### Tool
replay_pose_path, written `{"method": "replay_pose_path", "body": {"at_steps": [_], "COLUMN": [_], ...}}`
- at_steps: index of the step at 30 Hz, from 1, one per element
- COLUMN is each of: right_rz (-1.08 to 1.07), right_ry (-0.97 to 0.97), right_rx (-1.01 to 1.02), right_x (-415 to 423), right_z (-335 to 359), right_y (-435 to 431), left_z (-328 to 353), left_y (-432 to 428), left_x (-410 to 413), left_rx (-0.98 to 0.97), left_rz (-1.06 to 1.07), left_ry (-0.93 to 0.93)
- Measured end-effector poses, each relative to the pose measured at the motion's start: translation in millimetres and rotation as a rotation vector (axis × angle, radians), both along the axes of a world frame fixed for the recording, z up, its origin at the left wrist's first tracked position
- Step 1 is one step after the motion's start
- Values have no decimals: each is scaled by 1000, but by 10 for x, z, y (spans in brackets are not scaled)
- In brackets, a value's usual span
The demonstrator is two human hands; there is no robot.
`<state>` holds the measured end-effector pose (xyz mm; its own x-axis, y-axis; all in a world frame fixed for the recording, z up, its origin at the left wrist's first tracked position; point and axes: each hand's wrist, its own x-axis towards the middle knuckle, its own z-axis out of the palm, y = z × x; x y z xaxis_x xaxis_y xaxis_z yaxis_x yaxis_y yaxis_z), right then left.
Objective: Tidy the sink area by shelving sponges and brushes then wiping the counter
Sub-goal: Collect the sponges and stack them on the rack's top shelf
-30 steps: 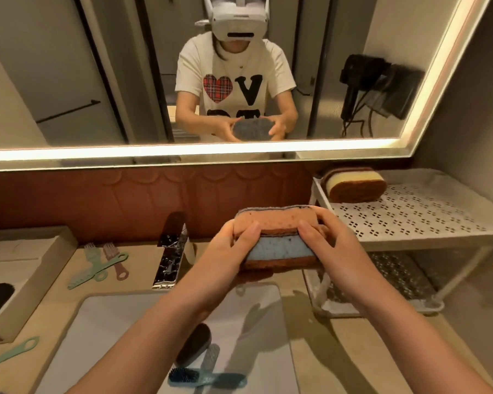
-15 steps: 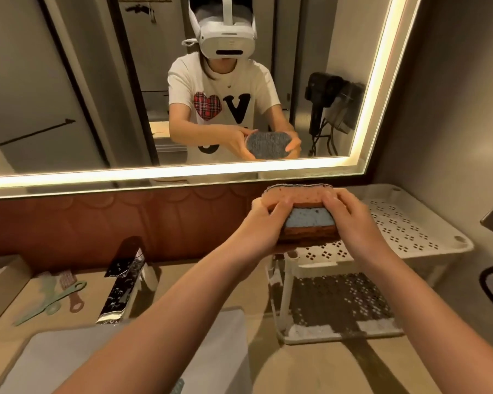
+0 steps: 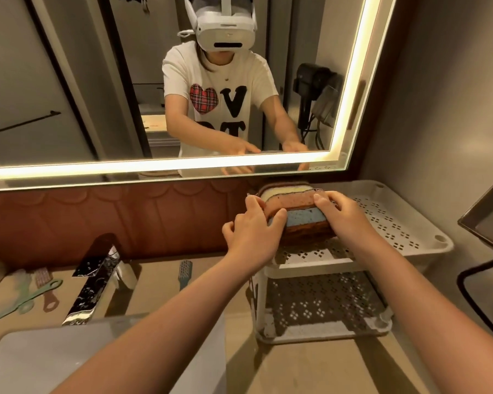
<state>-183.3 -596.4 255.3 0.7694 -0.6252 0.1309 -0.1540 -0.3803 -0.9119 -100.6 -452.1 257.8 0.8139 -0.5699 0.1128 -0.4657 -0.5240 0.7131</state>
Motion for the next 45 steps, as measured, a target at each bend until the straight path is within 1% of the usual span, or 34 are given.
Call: {"method": "replay_pose_path", "body": {"at_steps": [3,5,8,11,14,16,20,25,29,32,34,36,38,40,45], "right_rz": [-69,-106,-102,-82,-88,-94,-102,-141,-235,-286,-240,-155,-80,-15,196], "right_ry": [65,113,168,163,218,245,286,318,345,227,134,72,32,24,80], "right_rx": [31,51,13,40,-29,-41,-37,-76,-277,-460,-541,-569,-572,-573,-508], "right_x": [37,59,96,121,149,158,169,149,117,70,44,32,7,4,27], "right_z": [-40,-68,-100,-108,-146,-153,-145,-134,-69,-6,64,145,227,275,267], "right_y": [-54,-84,-105,-115,-155,-165,-160,-130,-77,46,165,319,482,680,1235], "left_z": [-1,-17,-56,-85,-100,-92,-97,-85,-9,54,99,145,199,250,283], "left_y": [-45,-65,-59,-55,-59,-52,-61,-80,-77,12,138,326,515,745,1342], "left_x": [-13,-29,-56,-108,-114,-72,-1,20,76,98,90,83,82,107,206], "left_rx": [159,232,238,223,305,356,378,365,276,124,-19,-82,-54,-11,154], "left_rz": [-24,-33,-24,-21,-1,20,7,-10,-42,-91,-159,-246,-307,-352,-465], "left_ry": [-105,-165,-231,-304,-449,-499,-456,-339,-229,-191,-203,-267,-320,-323,-185]}}
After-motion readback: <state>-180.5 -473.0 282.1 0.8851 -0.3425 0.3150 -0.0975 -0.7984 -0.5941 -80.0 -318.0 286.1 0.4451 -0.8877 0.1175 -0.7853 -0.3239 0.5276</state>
